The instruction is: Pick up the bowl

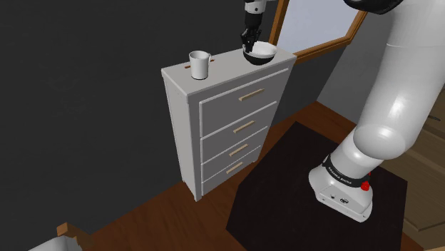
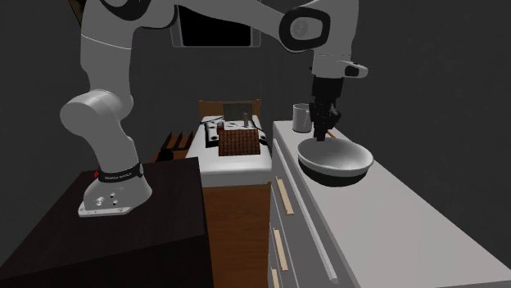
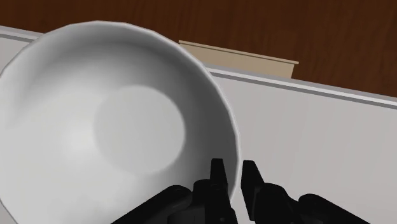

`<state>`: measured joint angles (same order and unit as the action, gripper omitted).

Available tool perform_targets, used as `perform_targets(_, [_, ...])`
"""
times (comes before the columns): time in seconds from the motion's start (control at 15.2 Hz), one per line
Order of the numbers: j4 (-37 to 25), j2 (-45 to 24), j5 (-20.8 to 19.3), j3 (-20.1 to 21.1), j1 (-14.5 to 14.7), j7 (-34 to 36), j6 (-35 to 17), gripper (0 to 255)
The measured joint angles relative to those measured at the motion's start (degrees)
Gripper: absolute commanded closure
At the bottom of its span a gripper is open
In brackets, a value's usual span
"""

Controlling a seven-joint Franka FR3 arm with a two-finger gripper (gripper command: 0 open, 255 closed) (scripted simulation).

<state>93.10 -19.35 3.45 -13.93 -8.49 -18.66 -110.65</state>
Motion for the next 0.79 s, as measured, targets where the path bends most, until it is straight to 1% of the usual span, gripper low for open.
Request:
perform_targets(0.26, [-0.71,0.06,-0.04,-0.04,-0.04,0.01,0.82,255])
perform_targets(0.79, [-5.29,0.95,-0.3,-0.19,-0.13,0.08,6.3,255])
